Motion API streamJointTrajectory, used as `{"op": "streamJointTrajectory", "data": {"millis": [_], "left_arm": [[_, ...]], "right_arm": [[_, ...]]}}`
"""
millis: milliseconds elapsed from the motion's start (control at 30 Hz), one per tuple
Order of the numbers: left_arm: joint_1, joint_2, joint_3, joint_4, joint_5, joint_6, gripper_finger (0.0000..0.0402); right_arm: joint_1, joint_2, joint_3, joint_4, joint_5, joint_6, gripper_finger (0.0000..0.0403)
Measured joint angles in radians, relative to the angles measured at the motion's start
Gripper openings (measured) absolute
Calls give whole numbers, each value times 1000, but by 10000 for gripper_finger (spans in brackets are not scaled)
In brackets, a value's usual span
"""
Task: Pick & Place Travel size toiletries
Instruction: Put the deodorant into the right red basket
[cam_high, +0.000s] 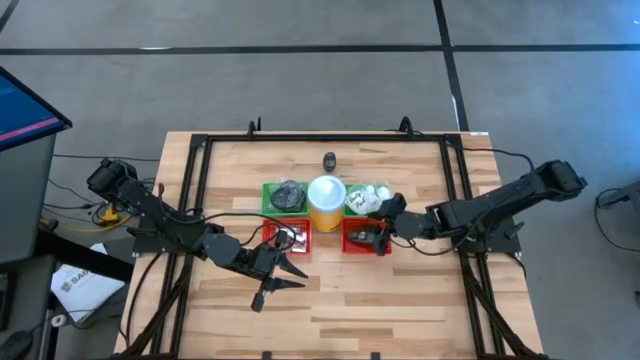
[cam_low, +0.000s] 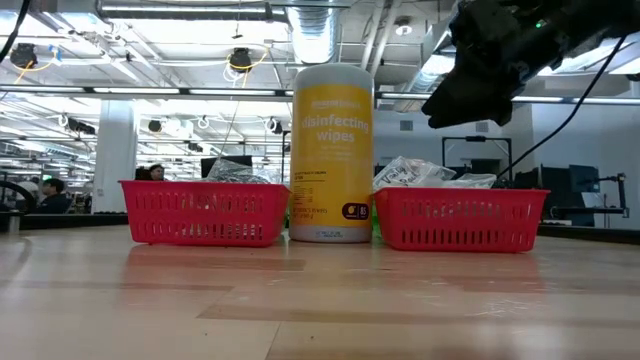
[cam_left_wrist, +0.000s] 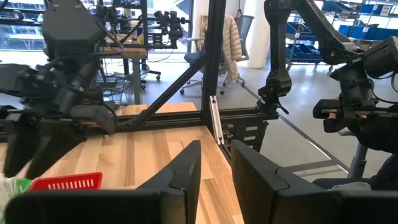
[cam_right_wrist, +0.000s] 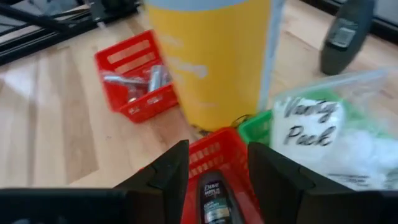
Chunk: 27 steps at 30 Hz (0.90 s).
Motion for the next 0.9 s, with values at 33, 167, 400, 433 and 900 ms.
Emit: {"op": "streamJointTrajectory", "data": {"millis": [33,167,400,433,900], "left_arm": [[0,0,0,0,0,0,81],[0,0,0,0,0,0,81],[0,0,0,0,0,0,81],[0,0,0,0,0,1,81],[4,0,0,0,0,3,81]], "right_arm": [[-9,0,0,-1,0,0,152],[-60,0,0,-1,0,0,147],[-157,0,0,26,-7,-59,142],[-171,0,0,41,-8,-76,141],[-492,0,0,206,-309,-241,155]]}}
